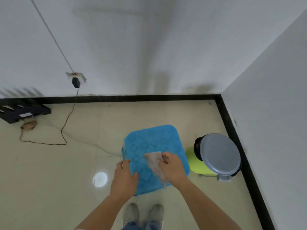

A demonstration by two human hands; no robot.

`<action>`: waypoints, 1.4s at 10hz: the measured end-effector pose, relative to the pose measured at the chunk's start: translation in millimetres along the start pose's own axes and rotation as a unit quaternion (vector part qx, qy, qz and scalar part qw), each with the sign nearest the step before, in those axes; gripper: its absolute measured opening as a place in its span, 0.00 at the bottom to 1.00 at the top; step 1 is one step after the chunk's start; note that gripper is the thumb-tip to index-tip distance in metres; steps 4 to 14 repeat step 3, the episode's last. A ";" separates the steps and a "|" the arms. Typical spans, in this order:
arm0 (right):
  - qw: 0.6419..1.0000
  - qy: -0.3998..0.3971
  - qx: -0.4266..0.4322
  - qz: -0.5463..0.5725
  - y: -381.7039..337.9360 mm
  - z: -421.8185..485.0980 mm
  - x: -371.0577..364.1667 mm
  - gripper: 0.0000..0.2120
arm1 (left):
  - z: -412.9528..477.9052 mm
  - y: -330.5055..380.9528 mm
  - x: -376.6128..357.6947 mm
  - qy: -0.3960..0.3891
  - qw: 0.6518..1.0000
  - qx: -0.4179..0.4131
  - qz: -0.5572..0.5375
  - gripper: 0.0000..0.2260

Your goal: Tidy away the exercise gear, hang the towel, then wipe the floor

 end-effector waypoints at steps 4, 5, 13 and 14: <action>0.994 0.030 -0.089 0.060 80.6 132.0 2.4 0.17 | 73.0 -24.7 -63.3 -0.033 0.993 -0.030 0.106 0.29; 0.994 0.030 -0.089 0.060 80.6 132.0 2.4 0.17 | 73.0 -24.7 -63.3 -0.033 0.993 -0.030 0.106 0.29; 0.994 0.030 -0.089 0.060 80.6 132.0 2.4 0.17 | 73.0 -24.7 -63.3 -0.033 0.993 -0.030 0.106 0.29; 0.994 0.030 -0.089 0.060 80.6 132.0 2.4 0.17 | 73.0 -24.7 -63.3 -0.033 0.993 -0.030 0.106 0.29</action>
Point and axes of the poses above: each hand's wrist, its own z-axis towards the middle knuckle, its own x-axis out of the back of the hand, y = z × x, the point moved 9 cm from there along z, towards the middle knuckle, and after that the axes turned 7 degrees about -x, right-handed, at the moved point
